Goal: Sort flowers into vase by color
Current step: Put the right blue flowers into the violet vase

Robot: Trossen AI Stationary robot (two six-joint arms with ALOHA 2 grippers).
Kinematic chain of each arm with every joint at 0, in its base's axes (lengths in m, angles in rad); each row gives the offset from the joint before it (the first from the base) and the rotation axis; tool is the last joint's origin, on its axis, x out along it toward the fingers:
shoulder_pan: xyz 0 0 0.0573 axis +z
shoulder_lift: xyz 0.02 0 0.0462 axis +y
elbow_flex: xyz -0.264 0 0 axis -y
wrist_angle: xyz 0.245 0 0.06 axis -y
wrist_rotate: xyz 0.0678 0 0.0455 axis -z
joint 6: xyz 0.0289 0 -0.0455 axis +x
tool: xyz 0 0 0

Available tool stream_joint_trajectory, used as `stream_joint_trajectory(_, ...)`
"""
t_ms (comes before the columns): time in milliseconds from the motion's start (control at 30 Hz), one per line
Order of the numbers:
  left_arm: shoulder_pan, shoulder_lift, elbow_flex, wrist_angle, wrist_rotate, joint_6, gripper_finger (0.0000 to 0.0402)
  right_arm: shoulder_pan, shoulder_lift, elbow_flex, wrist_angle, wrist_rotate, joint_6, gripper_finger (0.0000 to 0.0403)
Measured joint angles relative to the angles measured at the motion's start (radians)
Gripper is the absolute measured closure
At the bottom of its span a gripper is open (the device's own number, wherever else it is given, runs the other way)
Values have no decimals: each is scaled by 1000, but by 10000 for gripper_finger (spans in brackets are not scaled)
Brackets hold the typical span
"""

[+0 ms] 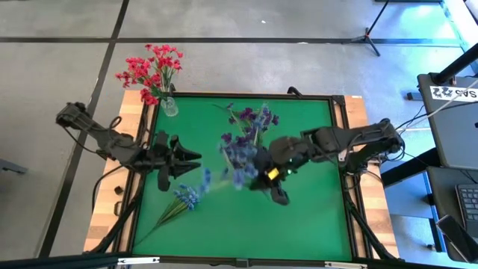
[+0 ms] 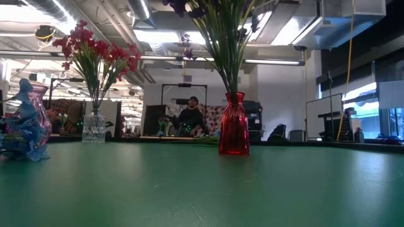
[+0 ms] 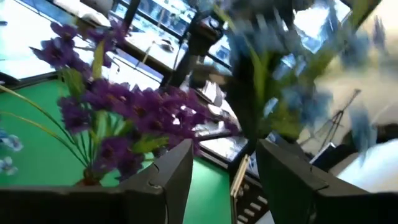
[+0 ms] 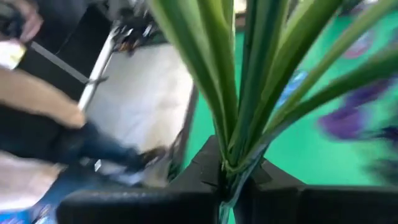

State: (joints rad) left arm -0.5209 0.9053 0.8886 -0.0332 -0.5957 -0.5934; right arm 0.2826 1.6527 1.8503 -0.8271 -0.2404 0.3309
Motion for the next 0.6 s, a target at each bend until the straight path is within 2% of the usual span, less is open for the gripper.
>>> stream_joint_trajectory(133,39,4,0,25,26,-37,224,51,32,0,-23,-33,80,397)
stream_joint_trajectory(267,51,67,1,33,95,-84,221,86,63,-1,-48,-50,157,393)
stream_joint_trajectory(400,39,122,0,46,116,-85,221,117,67,-1,-92,-71,245,392)
stream_joint_trajectory(500,22,146,0,41,119,-85,221,152,67,0,-119,-47,290,397)
stream_joint_trajectory(600,5,145,0,45,113,-72,221,206,63,-1,-106,24,293,396)
